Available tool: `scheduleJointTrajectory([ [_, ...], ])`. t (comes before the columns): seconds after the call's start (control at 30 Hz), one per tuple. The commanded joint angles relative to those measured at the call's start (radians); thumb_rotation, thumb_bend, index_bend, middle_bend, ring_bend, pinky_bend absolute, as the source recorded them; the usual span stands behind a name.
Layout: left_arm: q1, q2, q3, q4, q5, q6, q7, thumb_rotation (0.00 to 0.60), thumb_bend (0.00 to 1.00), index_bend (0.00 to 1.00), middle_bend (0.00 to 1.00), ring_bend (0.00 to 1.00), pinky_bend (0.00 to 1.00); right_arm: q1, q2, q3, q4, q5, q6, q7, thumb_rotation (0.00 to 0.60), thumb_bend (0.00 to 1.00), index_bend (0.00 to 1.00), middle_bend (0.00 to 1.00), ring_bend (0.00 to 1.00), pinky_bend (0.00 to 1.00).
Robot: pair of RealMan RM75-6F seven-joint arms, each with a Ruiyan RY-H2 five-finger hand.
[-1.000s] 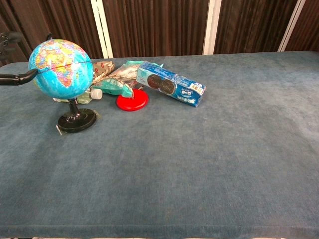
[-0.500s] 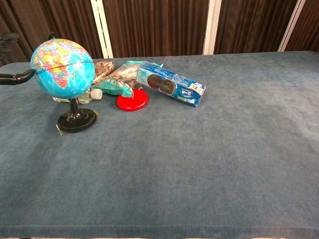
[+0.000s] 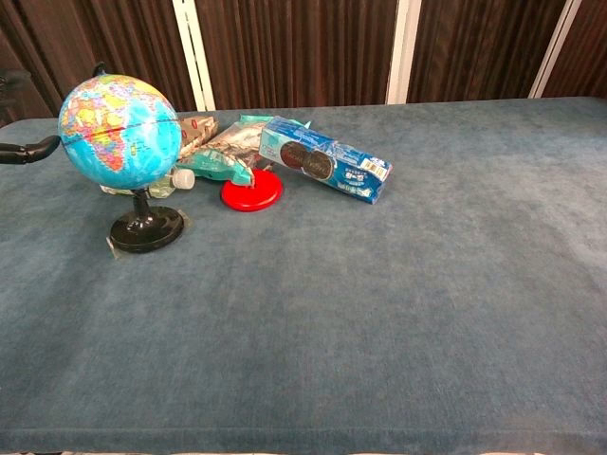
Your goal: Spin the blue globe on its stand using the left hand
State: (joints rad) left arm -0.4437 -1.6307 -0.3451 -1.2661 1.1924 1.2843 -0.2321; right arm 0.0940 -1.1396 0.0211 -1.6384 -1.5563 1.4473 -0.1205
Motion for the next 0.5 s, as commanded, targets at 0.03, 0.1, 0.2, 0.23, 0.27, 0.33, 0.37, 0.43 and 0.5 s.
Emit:
scheduleJointTrajectory([
  [0.03, -0.002, 0.001, -0.004, 0.006, -0.012, -0.011, 0.000, 0.546, 0.31, 0.00, 0.00, 0.00, 0.08, 0.000, 0.000, 0.000, 0.000, 0.000, 0.002, 0.000, 0.600, 0.15, 0.00, 0.00, 0.00, 0.00],
  [0.1, -0.005, 0.000, -0.007, 0.013, -0.018, -0.017, 0.001, 0.548, 0.31, 0.00, 0.00, 0.00, 0.08, -0.001, 0.000, 0.001, -0.001, 0.000, 0.003, 0.000, 0.600, 0.15, 0.00, 0.00, 0.00, 0.00],
  [0.2, -0.008, -0.002, -0.009, 0.022, -0.022, -0.024, -0.001, 0.551, 0.31, 0.00, 0.00, 0.00, 0.08, -0.002, 0.001, 0.001, -0.001, 0.000, 0.005, 0.000, 0.600, 0.15, 0.00, 0.00, 0.00, 0.00],
  [0.23, -0.008, -0.002, -0.009, 0.024, -0.022, -0.025, -0.002, 0.551, 0.31, 0.00, 0.00, 0.00, 0.08, -0.002, 0.001, 0.001, -0.001, 0.000, 0.005, 0.000, 0.600, 0.15, 0.00, 0.00, 0.00, 0.00],
  [0.27, -0.008, -0.003, -0.008, 0.027, -0.021, -0.023, -0.001, 0.549, 0.31, 0.00, 0.00, 0.00, 0.08, -0.002, 0.000, 0.001, 0.000, 0.000, 0.005, 0.001, 0.600, 0.15, 0.00, 0.00, 0.00, 0.00],
  [0.33, -0.008, -0.004, -0.007, 0.033, -0.018, -0.017, 0.003, 0.554, 0.31, 0.00, 0.00, 0.00, 0.08, -0.002, 0.000, 0.001, 0.000, 0.000, 0.006, 0.001, 0.600, 0.15, 0.00, 0.00, 0.00, 0.00],
  [0.37, -0.006, -0.003, -0.006, 0.036, -0.016, -0.013, 0.005, 0.553, 0.31, 0.00, 0.00, 0.00, 0.08, -0.002, 0.000, 0.001, 0.001, 0.000, 0.006, 0.001, 0.600, 0.15, 0.00, 0.00, 0.00, 0.00],
  [0.43, -0.003, 0.001, -0.003, 0.040, -0.014, -0.010, 0.009, 0.552, 0.31, 0.00, 0.00, 0.00, 0.08, -0.001, 0.001, 0.001, 0.000, -0.001, 0.005, 0.001, 0.600, 0.15, 0.00, 0.00, 0.00, 0.00],
  [0.5, 0.007, 0.012, 0.005, 0.040, -0.010, -0.004, 0.014, 0.552, 0.31, 0.00, 0.00, 0.00, 0.08, -0.002, 0.001, 0.001, -0.001, -0.001, 0.007, 0.002, 0.600, 0.15, 0.00, 0.00, 0.00, 0.00],
])
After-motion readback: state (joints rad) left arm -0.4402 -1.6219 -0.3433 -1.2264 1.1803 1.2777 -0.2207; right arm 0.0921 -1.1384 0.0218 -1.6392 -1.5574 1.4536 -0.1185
